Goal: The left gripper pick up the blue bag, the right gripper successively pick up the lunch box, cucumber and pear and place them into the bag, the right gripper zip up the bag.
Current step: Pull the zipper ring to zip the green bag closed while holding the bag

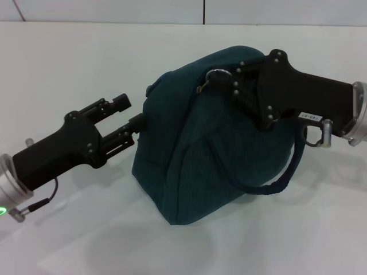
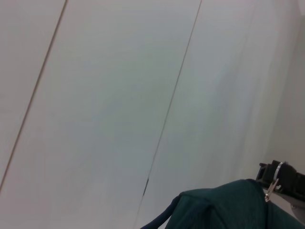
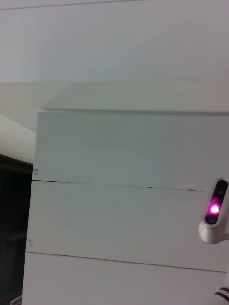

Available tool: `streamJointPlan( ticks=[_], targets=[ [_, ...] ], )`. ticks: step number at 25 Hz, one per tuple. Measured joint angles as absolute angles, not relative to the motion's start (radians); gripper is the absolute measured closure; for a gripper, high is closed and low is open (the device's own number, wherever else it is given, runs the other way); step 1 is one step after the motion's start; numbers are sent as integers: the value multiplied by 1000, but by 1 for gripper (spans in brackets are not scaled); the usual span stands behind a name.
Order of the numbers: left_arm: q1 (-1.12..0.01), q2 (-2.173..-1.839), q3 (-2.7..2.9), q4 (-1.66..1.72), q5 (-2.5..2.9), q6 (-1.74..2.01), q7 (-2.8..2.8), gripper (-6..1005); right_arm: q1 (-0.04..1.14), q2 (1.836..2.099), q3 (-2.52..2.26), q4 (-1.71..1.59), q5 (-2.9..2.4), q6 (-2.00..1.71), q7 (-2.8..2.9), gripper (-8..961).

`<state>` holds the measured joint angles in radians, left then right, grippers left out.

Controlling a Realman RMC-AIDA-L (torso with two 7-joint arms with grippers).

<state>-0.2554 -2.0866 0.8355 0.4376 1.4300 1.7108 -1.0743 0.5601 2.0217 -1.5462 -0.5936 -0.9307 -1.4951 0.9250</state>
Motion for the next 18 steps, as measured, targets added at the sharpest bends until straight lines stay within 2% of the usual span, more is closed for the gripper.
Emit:
streamJointPlan(
  ticks=[9, 18],
  targets=[
    [-293, -2087, 852, 398, 1434, 1694, -1058, 386, 557, 2022, -1546, -594, -930, -1503, 925, 941],
    [-314, -2088, 863, 362, 1435, 1677, -963, 559, 544, 2022, -1546, -598, -921, -1512, 925, 940]
  ],
)
